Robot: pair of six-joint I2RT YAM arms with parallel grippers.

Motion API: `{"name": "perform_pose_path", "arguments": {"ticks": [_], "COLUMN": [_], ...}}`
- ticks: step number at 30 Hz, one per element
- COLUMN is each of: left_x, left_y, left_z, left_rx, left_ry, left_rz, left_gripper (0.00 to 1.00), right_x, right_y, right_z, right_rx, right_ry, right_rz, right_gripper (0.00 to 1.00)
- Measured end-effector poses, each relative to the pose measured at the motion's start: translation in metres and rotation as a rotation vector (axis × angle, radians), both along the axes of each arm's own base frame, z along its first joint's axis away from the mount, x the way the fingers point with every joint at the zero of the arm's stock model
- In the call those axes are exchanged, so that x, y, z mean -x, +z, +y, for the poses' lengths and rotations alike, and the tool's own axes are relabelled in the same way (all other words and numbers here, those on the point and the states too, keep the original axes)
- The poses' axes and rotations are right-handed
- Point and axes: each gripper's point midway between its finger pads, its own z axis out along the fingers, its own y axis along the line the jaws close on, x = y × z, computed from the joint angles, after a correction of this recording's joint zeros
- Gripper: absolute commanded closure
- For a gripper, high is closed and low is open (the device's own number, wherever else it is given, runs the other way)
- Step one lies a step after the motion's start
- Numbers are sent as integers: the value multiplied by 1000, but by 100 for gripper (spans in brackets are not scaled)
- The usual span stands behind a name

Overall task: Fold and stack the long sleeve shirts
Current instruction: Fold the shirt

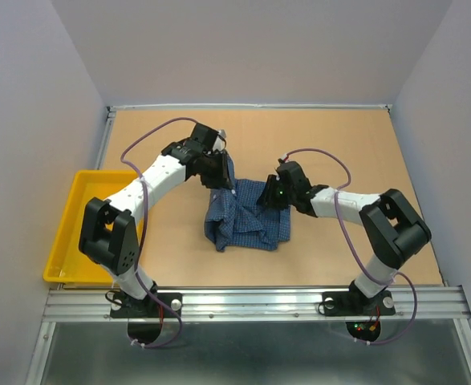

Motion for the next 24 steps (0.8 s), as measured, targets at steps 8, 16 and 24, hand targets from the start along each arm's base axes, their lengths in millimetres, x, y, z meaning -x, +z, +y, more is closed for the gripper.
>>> {"name": "perform_pose_path", "arguments": {"ticks": [8, 16, 24], "left_x": [14, 22, 36], "left_y": [-9, -26, -30], "left_z": [-37, -59, -87], "left_rx": [-65, -117, -143], "left_ry": [-144, -205, -270], "left_rz": [-5, 16, 6], "left_gripper": [100, 100, 100], "right_x": [3, 0, -2], "right_y": [-24, -25, -25], "right_z": [4, 8, 13], "right_rx": [6, -16, -42], "right_ry": [14, 17, 20], "right_rz": [53, 50, 46], "right_gripper": [68, 68, 68]}}
